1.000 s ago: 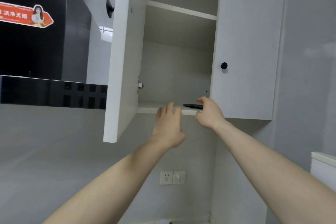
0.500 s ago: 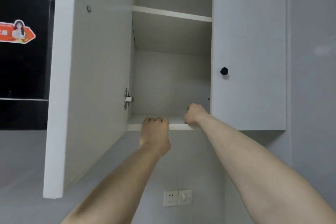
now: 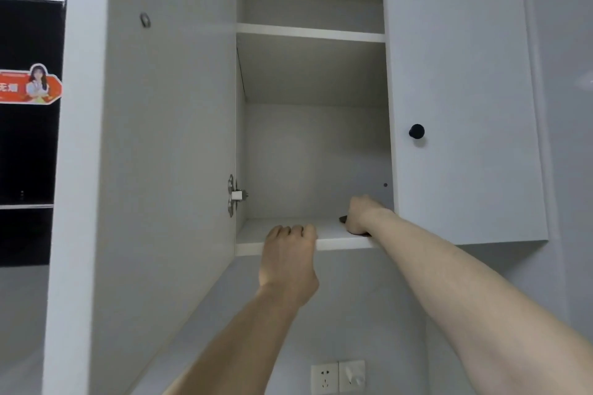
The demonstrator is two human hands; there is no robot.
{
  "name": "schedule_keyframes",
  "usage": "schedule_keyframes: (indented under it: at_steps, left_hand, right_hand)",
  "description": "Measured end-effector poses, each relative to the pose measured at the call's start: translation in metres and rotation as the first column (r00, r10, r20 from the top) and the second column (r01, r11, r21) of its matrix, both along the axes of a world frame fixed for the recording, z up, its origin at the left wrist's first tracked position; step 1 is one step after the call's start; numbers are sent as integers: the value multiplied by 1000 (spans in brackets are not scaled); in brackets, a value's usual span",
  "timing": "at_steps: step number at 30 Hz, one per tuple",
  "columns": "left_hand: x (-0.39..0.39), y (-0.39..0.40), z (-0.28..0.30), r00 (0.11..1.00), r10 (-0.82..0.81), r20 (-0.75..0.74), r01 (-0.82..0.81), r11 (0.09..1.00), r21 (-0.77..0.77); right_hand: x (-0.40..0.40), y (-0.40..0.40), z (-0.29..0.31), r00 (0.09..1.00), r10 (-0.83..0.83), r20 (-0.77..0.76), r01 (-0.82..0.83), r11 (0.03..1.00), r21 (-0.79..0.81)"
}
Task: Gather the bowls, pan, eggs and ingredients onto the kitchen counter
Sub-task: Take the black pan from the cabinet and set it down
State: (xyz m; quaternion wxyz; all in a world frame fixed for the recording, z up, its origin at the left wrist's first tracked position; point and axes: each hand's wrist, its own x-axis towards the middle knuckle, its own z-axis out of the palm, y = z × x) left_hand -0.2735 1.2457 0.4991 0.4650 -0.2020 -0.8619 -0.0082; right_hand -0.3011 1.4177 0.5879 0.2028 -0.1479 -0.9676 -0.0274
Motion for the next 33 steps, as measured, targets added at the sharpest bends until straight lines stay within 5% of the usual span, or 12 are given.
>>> schedule_keyframes:
  at_steps: [13, 27, 33]
  left_hand:
    - [11, -4, 3, 999, -7, 43, 8, 1000, -22]
    - [15, -4, 6, 995, -1, 95, 5, 999, -34]
    - [23, -7, 9, 993, -24, 118, 28, 999, -34]
  right_hand:
    - [23, -12, 6, 999, 13, -50, 8, 919, 393]
    - [52, -24, 15, 928, 314, -198, -186, 854, 486]
    - [60, -29, 27, 870, 353, -344, -280, 929, 243]
